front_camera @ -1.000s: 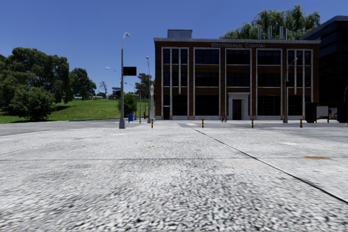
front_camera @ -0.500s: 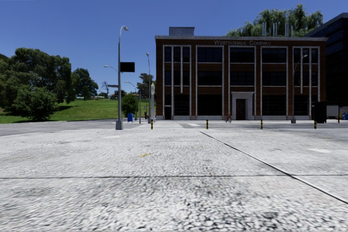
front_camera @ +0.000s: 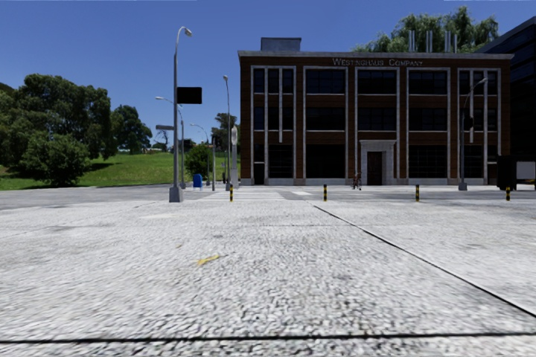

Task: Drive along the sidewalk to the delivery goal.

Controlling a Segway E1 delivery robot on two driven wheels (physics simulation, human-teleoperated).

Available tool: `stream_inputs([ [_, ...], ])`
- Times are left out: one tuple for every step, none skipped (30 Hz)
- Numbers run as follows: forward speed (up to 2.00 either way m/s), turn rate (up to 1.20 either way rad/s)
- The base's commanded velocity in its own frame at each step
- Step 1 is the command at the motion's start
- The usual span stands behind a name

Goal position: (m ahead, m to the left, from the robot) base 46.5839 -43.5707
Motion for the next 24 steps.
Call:
stream_inputs([
  [2.0, 0.0],
  [2.0, 0.0],
  [2.0, 0.0],
  [2.0, 0.0],
  [2.0, 0.0],
  [2.0, 0.0],
  [2.0, 0.0],
  [2.0, 0.0],
  [2.0, 0.0],
  [2.0, 0.0],
  [2.0, 0.0],
  [2.0, 0.0],
  [2.0, 0.0],
  [2.0, 0.0],
  [2.0, 0.0],
  [2.0, 0.0],
  [2.0, 0.0],
  [2.0, 0.0],
  [2.0, 0.0],
  [2.0, 0.0],
  [2.0, 0.19],
  [2.0, 0.32],
  [2.0, 0.31],
  [2.0, 0.31],
])
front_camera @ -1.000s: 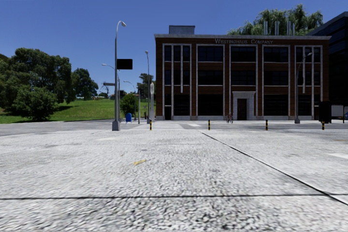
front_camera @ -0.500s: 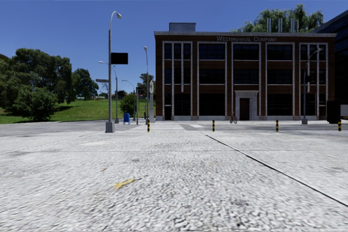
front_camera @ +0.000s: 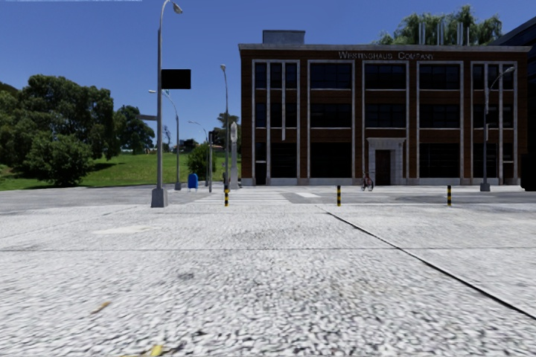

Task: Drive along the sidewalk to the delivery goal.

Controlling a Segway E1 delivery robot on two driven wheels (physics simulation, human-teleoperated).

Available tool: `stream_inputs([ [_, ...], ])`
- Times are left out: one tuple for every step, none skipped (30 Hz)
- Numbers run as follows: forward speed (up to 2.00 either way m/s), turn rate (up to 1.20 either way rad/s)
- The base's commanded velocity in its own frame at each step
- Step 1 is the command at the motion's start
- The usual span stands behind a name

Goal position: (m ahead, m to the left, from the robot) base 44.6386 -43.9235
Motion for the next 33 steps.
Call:
stream_inputs([
  [2.0, 0.1],
  [2.0, 0.0],
  [2.0, 0.0],
  [2.0, 0.0],
  [2.0, 0.0],
  [2.0, 0.0],
  [2.0, 0.0],
  [2.0, 0.0],
  [2.0, 0.0],
  [2.0, 0.0],
  [2.0, 0.0],
  [2.0, 0.0],
  [2.0, 0.0],
  [2.0, 0.0],
  [2.0, 0.0],
  [2.0, 0.0],
  [2.0, 0.0],
  [2.0, 0.0],
  [2.0, 0.0],
  [2.0, 0.0],
  [2.0, 0.0],
  [2.0, 0.0],
  [2.0, 0.0],
  [2.0, 0.0],
  [2.0, 0.0],
  [2.0, 0.0],
  [2.0, 0.0],
  [2.0, 0.0],
  [2.0, 0.0],
  [2.0, 0.0],
  [2.0, 0.0],
  [2.0, 0.0],
  [2.0, 0.0],
])
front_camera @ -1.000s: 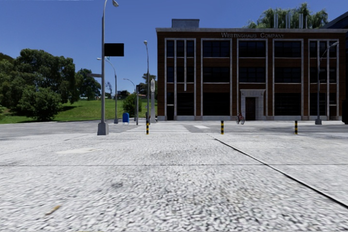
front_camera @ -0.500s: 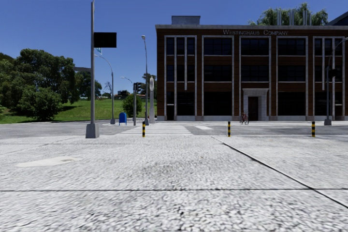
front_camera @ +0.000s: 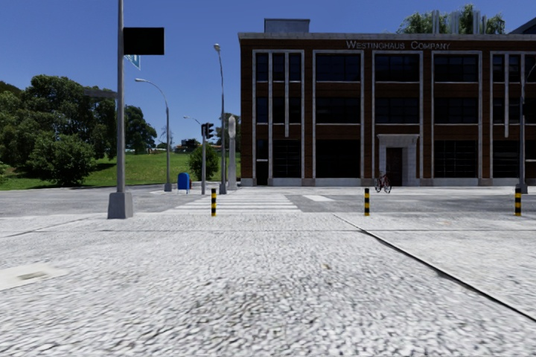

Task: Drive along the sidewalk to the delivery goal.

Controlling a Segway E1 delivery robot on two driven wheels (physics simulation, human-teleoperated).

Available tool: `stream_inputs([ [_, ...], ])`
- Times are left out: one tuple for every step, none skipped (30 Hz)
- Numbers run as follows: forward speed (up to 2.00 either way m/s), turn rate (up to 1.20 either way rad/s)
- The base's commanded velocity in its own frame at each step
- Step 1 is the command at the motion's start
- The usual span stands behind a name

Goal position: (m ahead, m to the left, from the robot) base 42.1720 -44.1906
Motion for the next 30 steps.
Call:
stream_inputs([
  [2.0, 0.0],
  [2.0, 0.0],
  [2.0, 0.0],
  [2.0, 0.0],
  [2.0, 0.0],
  [2.0, 0.0],
  [2.0, 0.0],
  [2.0, 0.0],
  [2.0, 0.0],
  [2.0, 0.0],
  [2.0, 0.0],
  [2.0, 0.0],
  [2.0, 0.0],
  [2.0, 0.0],
  [2.0, 0.0],
  [2.0, 0.0],
  [2.0, 0.0],
  [2.0, 0.0],
  [2.0, 0.0],
  [2.0, 0.0],
  [2.0, 0.0],
  [2.0, 0.0],
  [2.0, 0.0],
  [2.0, 0.0],
  [2.0, 0.0],
  [2.0, 0.0],
  [2.0, 0.0],
  [2.0, 0.0],
  [2.0, 0.0],
  [2.0, 0.0],
])
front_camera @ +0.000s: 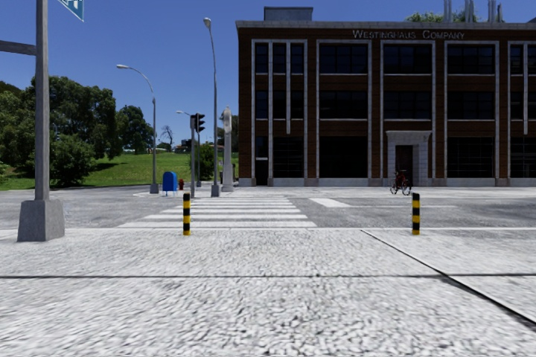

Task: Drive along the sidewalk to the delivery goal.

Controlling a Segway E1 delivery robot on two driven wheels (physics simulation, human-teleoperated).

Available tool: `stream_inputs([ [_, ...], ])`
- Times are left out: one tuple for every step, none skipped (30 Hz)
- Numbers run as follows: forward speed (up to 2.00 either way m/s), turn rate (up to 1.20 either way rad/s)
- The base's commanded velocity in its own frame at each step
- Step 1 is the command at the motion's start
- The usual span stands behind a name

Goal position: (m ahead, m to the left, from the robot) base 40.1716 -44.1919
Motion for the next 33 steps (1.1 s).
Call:
stream_inputs([
  [2.0, 0.0],
  [2.0, 0.0],
  [2.0, 0.0],
  [2.0, 0.0],
  [2.0, 0.0],
  [2.0, 0.0],
  [2.0, 0.0],
  [2.0, 0.0],
  [2.0, 0.0],
  [2.0, 0.0],
  [2.0, 0.0],
  [2.0, 0.0],
  [2.0, 0.0],
  [2.0, 0.0],
  [2.0, 0.0],
  [2.0, 0.0],
  [2.0, 0.0],
  [2.0, 0.0],
  [2.0, 0.0],
  [2.0, 0.0],
  [2.0, 0.0],
  [2.0, 0.0],
  [2.0, 0.0],
  [2.0, 0.0],
  [2.0, 0.0],
  [2.0, 0.0],
  [2.0, 0.0],
  [2.0, 0.0],
  [2.0, 0.0],
  [2.0, 0.0],
  [2.0, 0.0],
  [2.0, 0.0],
  [2.0, 0.0],
])
